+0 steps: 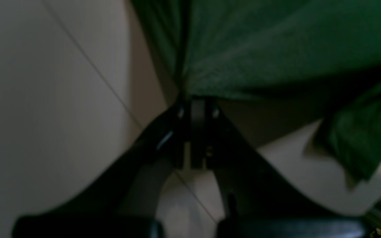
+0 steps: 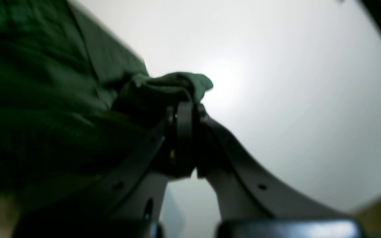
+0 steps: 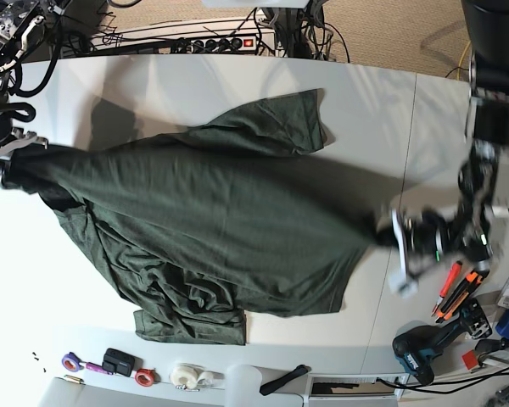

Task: Layout the t-shirt on the table in an organized manner, then fold the t-shirt properly
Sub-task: 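Stretch the t-shirt between both grippers and lower it flat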

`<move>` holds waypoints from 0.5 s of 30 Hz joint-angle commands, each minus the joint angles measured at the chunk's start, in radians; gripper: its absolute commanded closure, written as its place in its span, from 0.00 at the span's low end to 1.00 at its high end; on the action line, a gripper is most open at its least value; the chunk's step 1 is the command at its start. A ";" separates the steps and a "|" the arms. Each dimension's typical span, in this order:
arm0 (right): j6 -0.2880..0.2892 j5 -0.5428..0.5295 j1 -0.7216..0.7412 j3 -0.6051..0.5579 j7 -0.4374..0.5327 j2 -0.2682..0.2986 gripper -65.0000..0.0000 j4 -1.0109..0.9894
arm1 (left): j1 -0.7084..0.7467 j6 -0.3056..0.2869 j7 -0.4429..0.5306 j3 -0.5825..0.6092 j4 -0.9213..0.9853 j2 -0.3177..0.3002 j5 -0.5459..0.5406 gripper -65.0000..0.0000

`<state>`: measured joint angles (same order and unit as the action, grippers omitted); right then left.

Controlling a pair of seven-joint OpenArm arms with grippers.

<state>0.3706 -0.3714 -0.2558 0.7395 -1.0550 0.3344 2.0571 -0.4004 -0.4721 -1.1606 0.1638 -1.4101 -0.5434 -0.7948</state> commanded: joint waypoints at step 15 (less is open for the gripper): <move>0.000 -0.069 0.069 -0.035 0.038 0.027 1.00 -0.148 | 0.035 0.007 0.199 -0.010 -0.017 0.034 0.154 1.00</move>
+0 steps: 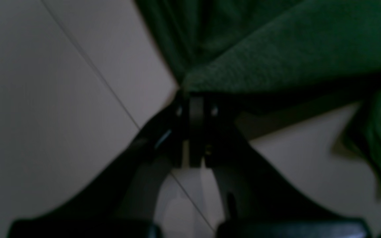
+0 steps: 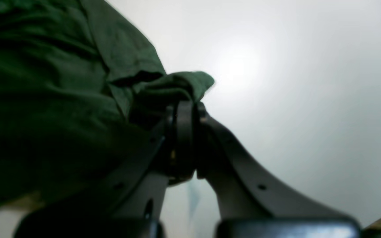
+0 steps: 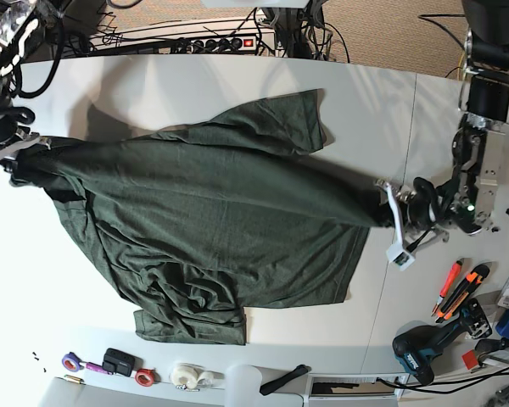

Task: Layout the t-shirt on the table in an organized manner, then fold the t-shirt properly
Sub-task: 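Stretch the t-shirt between both grippers and lower it flat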

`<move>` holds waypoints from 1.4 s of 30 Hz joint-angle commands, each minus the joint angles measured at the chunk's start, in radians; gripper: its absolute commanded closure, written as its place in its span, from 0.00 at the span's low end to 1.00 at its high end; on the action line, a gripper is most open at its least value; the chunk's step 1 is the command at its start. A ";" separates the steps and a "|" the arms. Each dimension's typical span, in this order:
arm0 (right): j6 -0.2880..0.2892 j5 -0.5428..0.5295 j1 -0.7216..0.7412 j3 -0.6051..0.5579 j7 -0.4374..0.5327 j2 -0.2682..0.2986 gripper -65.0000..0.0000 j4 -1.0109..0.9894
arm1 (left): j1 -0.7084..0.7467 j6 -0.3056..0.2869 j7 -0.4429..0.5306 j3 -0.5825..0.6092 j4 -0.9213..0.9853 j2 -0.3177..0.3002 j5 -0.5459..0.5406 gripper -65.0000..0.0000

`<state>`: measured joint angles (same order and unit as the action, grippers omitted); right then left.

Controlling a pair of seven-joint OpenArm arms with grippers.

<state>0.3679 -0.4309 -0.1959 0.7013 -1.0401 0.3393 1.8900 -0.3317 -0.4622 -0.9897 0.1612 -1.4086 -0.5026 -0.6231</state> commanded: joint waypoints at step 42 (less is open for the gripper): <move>0.019 0.087 0.648 -0.320 0.113 0.189 1.00 -0.289 | -0.489 0.081 0.170 -0.009 0.136 0.059 -0.020 1.00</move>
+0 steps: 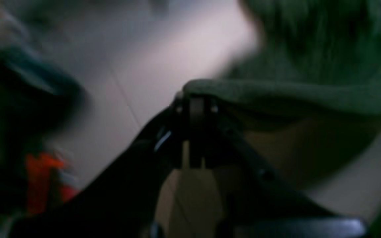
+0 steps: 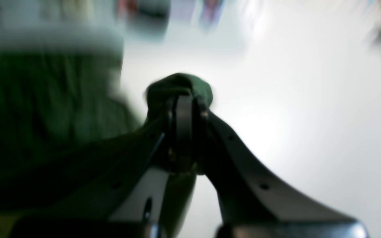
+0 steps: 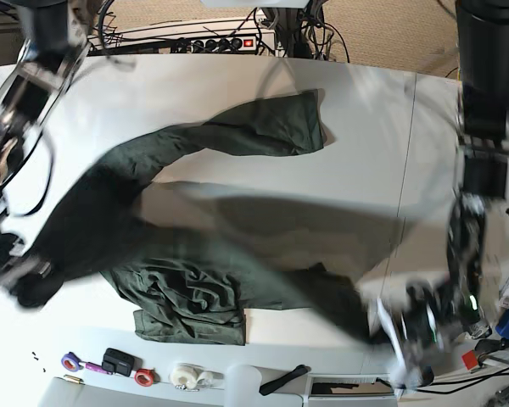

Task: Layout the t-shirt on the table in an organized manner, then fold the t-shirt properly
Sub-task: 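Stretch the t-shirt between both grippers and lower it flat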

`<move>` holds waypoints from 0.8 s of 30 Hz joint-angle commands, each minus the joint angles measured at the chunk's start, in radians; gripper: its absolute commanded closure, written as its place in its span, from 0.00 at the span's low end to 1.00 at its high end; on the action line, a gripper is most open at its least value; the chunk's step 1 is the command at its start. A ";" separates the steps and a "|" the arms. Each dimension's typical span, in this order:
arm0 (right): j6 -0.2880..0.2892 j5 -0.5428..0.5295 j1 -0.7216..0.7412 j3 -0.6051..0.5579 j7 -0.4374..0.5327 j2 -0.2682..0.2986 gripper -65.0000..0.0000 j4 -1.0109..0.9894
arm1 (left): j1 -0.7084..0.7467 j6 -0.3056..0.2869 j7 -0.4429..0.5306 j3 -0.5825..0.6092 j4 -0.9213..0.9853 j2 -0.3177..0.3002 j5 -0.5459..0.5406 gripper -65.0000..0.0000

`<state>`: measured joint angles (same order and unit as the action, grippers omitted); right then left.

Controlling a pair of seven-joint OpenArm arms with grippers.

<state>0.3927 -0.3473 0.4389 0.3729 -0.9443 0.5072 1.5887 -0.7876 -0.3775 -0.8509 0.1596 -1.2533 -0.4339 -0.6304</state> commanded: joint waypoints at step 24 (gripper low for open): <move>0.038 -0.208 -0.574 0.224 -0.148 0.039 1.00 0.198 | 0.351 -0.129 -0.217 -0.019 -0.040 -0.042 -0.185 1.00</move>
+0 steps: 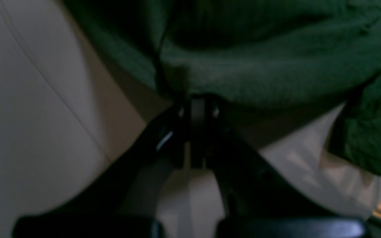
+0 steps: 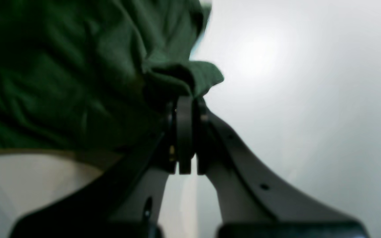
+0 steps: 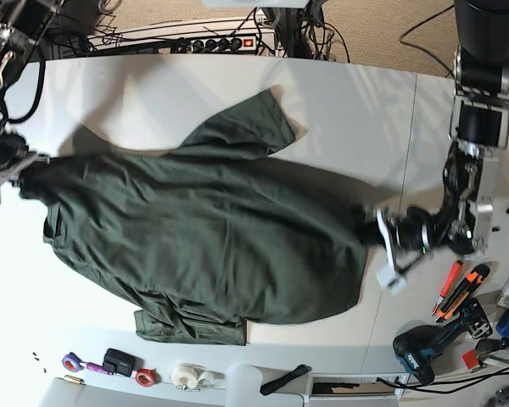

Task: Layout the t-shirt on the table in an organized manner, then fold the t-shirt properly
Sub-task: 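Stretch the t-shirt between both grippers and lower it flat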

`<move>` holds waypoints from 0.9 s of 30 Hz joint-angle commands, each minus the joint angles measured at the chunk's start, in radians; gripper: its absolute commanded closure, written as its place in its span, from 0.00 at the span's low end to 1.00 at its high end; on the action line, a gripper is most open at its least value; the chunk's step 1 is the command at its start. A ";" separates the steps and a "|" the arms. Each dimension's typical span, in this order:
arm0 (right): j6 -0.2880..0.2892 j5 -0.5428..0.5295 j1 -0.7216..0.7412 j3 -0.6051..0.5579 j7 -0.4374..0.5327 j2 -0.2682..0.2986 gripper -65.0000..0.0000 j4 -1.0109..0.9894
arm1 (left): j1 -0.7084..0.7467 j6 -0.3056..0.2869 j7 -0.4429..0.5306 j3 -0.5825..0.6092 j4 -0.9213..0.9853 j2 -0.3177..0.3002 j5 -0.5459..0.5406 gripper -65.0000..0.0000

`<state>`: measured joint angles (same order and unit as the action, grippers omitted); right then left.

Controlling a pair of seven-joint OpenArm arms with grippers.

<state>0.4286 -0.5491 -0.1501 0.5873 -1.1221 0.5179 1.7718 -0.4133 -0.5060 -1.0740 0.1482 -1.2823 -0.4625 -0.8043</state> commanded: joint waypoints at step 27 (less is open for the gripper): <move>0.000 0.105 -0.010 0.010 0.053 0.028 1.00 0.015 | 0.214 -0.076 -0.071 -0.335 -0.012 -0.065 -0.169 0.50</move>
<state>0.4278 -0.4454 -0.1696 0.5873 -1.0847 0.5209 1.7718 -0.1783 -0.5774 -1.1595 -0.1783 -1.2800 -0.5098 -0.9409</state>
